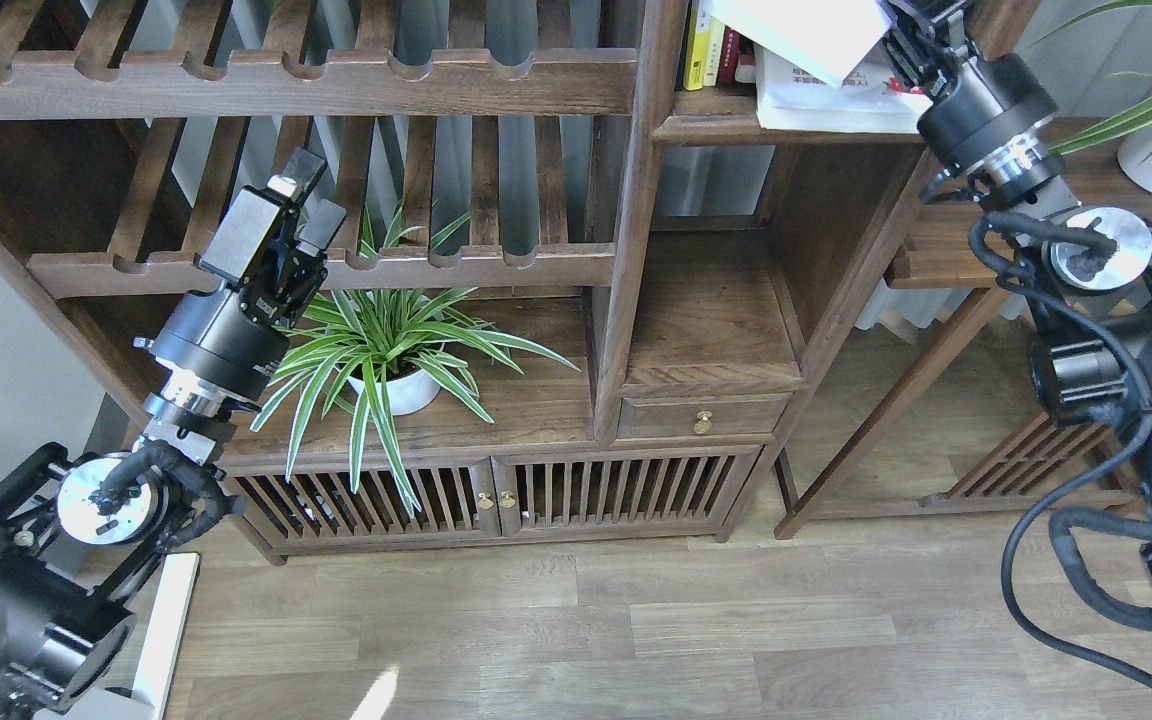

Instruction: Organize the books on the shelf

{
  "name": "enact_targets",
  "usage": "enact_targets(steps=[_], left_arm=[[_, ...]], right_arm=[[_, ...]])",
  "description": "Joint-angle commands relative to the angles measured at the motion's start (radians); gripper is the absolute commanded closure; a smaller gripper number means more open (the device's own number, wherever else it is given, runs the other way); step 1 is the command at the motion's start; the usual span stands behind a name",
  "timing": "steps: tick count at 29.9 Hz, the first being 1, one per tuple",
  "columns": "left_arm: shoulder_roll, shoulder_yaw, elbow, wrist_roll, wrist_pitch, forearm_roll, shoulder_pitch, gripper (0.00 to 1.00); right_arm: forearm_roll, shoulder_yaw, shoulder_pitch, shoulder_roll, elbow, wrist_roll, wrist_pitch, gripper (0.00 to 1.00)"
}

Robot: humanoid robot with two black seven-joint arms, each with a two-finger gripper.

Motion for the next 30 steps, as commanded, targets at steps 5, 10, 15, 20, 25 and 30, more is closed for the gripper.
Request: enact_targets(steps=[5, 10, 15, 20, 25, 30], left_arm=[[-0.003, 0.005, -0.002, 0.0, 0.0, 0.001, -0.001, 0.02], [0.0, 0.004, -0.002, 0.0, 0.0, 0.0, -0.001, 0.02], [0.0, 0.005, -0.002, 0.0, 0.0, 0.001, -0.001, 0.01], [0.0, 0.005, -0.002, 0.0, 0.0, 0.001, -0.001, 0.02], [0.0, 0.005, -0.002, 0.0, 0.0, 0.001, 0.001, 0.01], [-0.004, 0.008, 0.0, 0.0, 0.0, 0.001, 0.007, 0.01]], right_arm=[[-0.014, -0.005, 0.03, 0.0, -0.012, 0.003, -0.022, 0.96], [-0.017, -0.01, 0.055, 0.0, -0.044, 0.001, -0.028, 0.96], [-0.054, -0.01, 0.091, 0.001, -0.101, 0.004, -0.079, 0.96], [-0.058, -0.01, 0.107, 0.001, -0.121, 0.018, -0.131, 0.96], [-0.058, -0.01, 0.124, 0.003, -0.136, 0.018, -0.139, 0.95], [-0.063, -0.014, 0.162, 0.012, -0.167, 0.018, -0.153, 0.95]])
